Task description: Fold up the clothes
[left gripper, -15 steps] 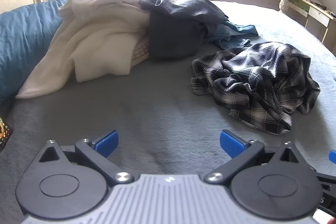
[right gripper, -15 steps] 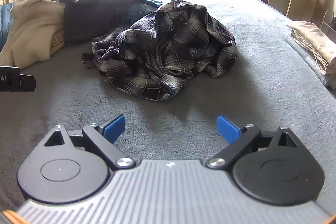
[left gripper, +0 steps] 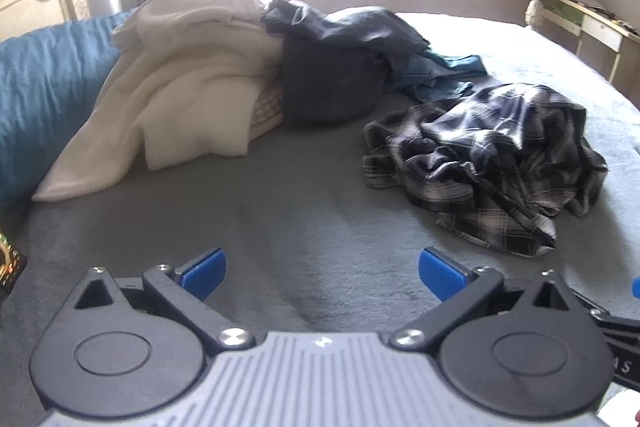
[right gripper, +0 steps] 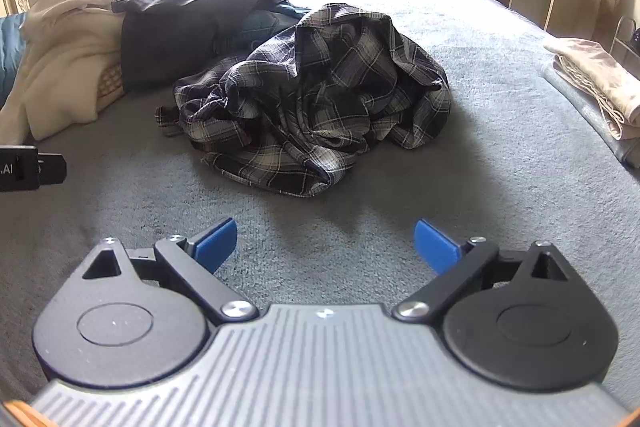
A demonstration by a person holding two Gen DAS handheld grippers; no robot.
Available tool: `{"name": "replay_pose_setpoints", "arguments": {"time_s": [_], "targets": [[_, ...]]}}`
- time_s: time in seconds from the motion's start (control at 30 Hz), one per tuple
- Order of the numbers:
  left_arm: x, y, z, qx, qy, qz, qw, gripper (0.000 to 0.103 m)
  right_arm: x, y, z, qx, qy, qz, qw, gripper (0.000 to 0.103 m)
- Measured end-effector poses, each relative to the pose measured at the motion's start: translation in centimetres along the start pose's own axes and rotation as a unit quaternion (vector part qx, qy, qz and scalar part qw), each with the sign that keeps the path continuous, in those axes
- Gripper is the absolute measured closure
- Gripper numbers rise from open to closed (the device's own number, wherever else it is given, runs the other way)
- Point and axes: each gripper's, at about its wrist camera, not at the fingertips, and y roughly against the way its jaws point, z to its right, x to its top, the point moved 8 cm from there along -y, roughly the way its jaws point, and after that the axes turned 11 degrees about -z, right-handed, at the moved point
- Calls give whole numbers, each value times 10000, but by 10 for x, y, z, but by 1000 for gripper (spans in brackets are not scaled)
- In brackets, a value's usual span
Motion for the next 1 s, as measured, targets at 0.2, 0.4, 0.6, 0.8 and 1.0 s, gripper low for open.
{"name": "replay_pose_setpoints", "arguments": {"time_s": [0.2,0.4,0.6,0.8,1.0], "targets": [[2,3,-10,-164,364,62,9992,0,1,1,-1,38,5,34,10000,3],[3,8,-20,-124,664,208,9975,0,2,2,-2,0,44,93,9999,2],[2,7,-21,-165,652,165,9976,0,2,2,-1,-26,19,119,9999,1],[0,7,-18,-162,579,163,9981,0,2,2,1,-37,-39,109,9999,1],[0,8,-15,-63,480,223,9986,0,2,1,1,-30,-68,94,9999,1]]}}
